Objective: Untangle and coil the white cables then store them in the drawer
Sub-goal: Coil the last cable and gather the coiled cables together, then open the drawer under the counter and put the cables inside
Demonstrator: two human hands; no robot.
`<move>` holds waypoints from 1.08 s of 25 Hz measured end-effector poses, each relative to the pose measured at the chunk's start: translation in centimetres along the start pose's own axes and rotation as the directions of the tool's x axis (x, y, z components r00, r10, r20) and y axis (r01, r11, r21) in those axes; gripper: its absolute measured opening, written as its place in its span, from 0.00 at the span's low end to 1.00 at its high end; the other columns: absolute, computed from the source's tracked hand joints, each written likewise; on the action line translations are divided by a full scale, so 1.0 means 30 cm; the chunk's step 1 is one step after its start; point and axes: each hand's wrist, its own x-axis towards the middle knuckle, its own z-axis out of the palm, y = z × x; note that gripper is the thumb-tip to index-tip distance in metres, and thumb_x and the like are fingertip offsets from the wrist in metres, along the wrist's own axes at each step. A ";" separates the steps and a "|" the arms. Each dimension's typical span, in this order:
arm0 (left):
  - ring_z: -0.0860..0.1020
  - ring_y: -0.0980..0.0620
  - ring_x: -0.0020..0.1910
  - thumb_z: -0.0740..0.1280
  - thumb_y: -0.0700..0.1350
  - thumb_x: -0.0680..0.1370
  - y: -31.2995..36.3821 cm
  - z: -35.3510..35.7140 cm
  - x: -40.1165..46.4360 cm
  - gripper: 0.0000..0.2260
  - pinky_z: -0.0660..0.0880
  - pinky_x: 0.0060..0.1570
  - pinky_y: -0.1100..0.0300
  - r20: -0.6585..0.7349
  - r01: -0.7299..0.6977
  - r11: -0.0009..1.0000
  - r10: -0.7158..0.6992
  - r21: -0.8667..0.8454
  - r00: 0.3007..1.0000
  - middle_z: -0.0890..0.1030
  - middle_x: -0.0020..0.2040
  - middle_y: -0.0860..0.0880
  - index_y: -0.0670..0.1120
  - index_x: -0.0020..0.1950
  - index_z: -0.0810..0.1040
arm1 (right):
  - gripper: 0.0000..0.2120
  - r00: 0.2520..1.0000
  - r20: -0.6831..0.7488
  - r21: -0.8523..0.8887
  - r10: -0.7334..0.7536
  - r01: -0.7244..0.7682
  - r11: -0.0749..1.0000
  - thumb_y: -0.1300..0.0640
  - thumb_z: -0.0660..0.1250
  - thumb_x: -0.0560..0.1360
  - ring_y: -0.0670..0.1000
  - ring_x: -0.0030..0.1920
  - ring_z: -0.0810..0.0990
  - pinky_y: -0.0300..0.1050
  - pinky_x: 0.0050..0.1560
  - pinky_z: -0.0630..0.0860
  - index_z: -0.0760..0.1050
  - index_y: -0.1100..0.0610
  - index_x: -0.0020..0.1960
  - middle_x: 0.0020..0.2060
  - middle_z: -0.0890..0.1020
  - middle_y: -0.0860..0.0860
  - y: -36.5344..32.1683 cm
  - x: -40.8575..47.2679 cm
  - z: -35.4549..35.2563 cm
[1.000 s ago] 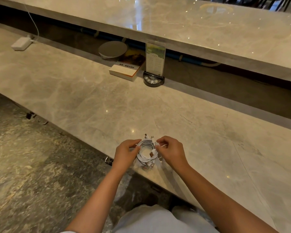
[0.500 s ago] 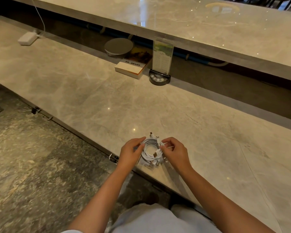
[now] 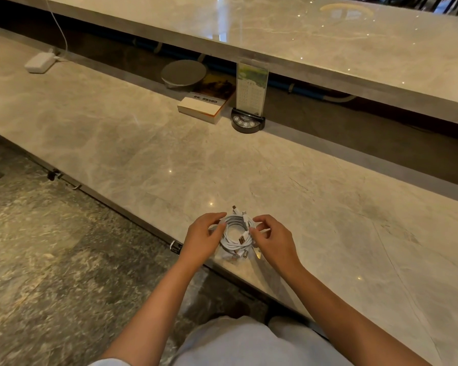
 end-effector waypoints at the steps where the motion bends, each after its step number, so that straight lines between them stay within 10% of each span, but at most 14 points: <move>1: 0.74 0.58 0.54 0.63 0.44 0.78 -0.002 -0.001 -0.005 0.13 0.65 0.46 0.82 0.011 -0.021 0.999 0.021 0.035 1.000 0.78 0.60 0.48 0.45 0.62 0.77 | 0.13 1.000 -0.001 -0.056 -0.029 0.029 0.998 0.52 0.66 0.74 0.49 0.40 0.80 0.47 0.43 0.79 0.76 0.54 0.57 0.45 0.80 0.50 -0.001 -0.003 -0.008; 8: 0.77 0.44 0.56 0.65 0.46 0.77 0.138 -0.036 0.052 0.17 0.73 0.51 0.54 0.054 -0.391 0.780 0.420 0.489 0.906 0.79 0.59 0.42 0.43 0.65 0.75 | 0.19 0.925 0.103 -0.643 -0.366 0.343 0.685 0.50 0.66 0.74 0.58 0.59 0.74 0.52 0.55 0.71 0.74 0.55 0.62 0.57 0.78 0.56 -0.032 0.026 -0.153; 15: 0.81 0.44 0.49 0.60 0.50 0.75 0.340 0.228 0.028 0.19 0.78 0.47 0.53 0.285 -0.689 0.529 0.650 0.496 0.705 0.82 0.52 0.42 0.42 0.60 0.77 | 0.19 0.905 -0.218 -0.816 -0.366 0.037 0.577 0.52 0.75 0.66 0.61 0.58 0.78 0.62 0.59 0.71 0.79 0.56 0.54 0.54 0.80 0.59 0.047 -0.081 -0.339; 21: 0.76 0.41 0.61 0.56 0.54 0.76 0.318 0.440 -0.121 0.23 0.76 0.54 0.48 0.494 -0.741 0.512 0.552 0.435 0.672 0.77 0.63 0.40 0.44 0.65 0.73 | 0.19 0.895 -0.379 -0.796 -0.234 -0.186 0.577 0.52 0.72 0.68 0.61 0.61 0.76 0.62 0.60 0.69 0.78 0.56 0.57 0.57 0.79 0.59 0.224 -0.351 -0.425; 27: 0.43 0.46 0.77 0.47 0.60 0.79 0.205 0.528 -0.235 0.27 0.47 0.73 0.41 0.595 -0.686 0.441 0.347 0.579 0.725 0.43 0.78 0.47 0.54 0.76 0.44 | 0.22 0.918 -0.365 -0.758 -0.156 -0.196 0.622 0.47 0.60 0.73 0.61 0.65 0.72 0.60 0.62 0.69 0.73 0.54 0.64 0.63 0.75 0.59 0.361 -0.629 -0.404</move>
